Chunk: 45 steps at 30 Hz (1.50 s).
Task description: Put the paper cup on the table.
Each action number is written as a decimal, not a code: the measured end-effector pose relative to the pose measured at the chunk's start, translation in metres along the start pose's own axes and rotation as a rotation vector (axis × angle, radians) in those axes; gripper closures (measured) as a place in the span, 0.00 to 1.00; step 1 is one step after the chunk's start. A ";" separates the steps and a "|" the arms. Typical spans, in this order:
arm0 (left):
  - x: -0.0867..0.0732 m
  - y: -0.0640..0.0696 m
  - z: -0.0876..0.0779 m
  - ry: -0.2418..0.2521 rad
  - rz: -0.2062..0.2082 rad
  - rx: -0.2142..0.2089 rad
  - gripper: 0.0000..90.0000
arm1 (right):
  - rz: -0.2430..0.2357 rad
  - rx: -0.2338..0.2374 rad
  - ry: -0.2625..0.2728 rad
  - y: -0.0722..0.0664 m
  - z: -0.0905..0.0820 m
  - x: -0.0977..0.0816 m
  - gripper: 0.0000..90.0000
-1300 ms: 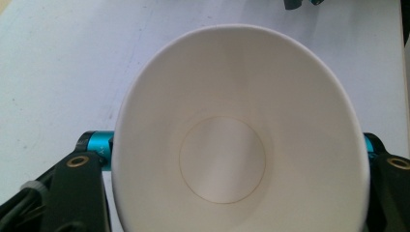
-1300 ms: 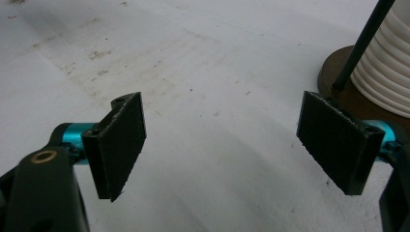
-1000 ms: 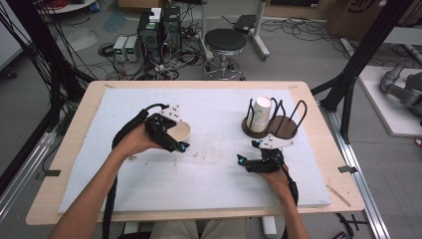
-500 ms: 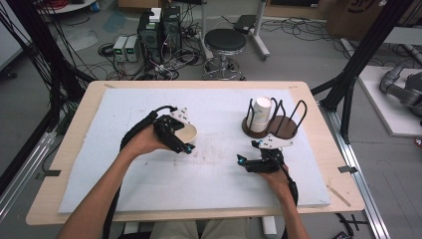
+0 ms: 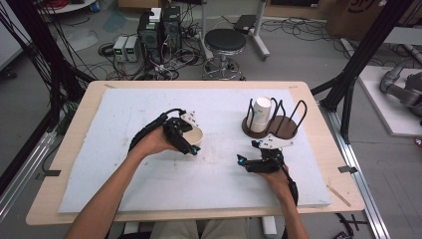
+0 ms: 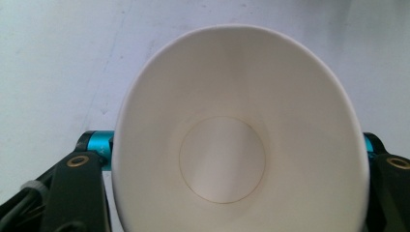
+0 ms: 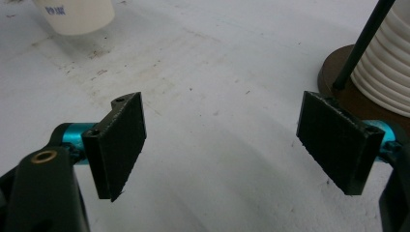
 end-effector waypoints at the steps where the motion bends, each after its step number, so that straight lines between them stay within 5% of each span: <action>1: 0.000 0.000 0.003 -0.007 -0.003 -0.003 0.33 | 0.001 0.001 0.000 0.000 0.000 0.000 0.20; 22: 0.001 0.001 0.031 -0.049 -0.005 0.009 0.33 | -0.013 0.000 0.004 0.000 0.000 0.000 0.20; 33: 0.001 -0.001 0.032 -0.046 -0.019 0.008 0.32 | -0.009 0.000 0.003 0.000 0.000 0.000 0.20; 41: -0.005 -0.001 0.037 -0.069 -0.061 -0.015 0.18 | -0.005 0.000 0.004 0.000 0.000 0.000 0.20; 45: -0.012 -0.002 0.038 -0.022 -0.089 -0.020 0.18 | -0.009 0.002 0.008 0.000 0.000 0.000 0.20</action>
Point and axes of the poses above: each handheld gripper's, and its own axes: z roughly forward along the jaws, x roughly out of its top, y roughly to its right, the point moved 8 cm from there along z, roughly forward along the jaws, and after that the axes turned 1 degree about -x, right-handed, at the moved point
